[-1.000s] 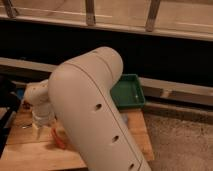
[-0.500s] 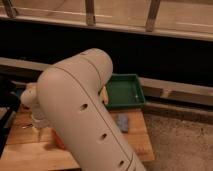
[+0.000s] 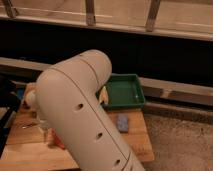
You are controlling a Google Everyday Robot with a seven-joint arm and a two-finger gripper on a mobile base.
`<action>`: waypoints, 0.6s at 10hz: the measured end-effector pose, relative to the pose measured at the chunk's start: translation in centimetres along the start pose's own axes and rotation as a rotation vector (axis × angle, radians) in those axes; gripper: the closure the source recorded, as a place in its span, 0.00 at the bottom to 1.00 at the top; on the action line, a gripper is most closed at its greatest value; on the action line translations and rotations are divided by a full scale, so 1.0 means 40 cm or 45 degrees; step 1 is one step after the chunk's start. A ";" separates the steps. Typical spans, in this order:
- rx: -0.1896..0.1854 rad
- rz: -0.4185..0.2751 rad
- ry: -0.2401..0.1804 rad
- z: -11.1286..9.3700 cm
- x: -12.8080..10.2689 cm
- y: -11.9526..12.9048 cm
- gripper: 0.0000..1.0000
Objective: Place pepper in metal cup
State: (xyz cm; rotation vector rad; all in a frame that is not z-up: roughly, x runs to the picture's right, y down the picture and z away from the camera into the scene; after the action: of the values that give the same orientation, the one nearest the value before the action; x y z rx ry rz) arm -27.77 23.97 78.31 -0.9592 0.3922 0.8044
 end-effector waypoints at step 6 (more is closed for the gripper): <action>-0.057 0.018 -0.034 0.024 -0.019 -0.014 0.35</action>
State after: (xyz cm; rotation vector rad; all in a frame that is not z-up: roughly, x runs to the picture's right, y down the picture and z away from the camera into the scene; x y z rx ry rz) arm -27.88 24.27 79.61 -0.9874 0.3597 0.8405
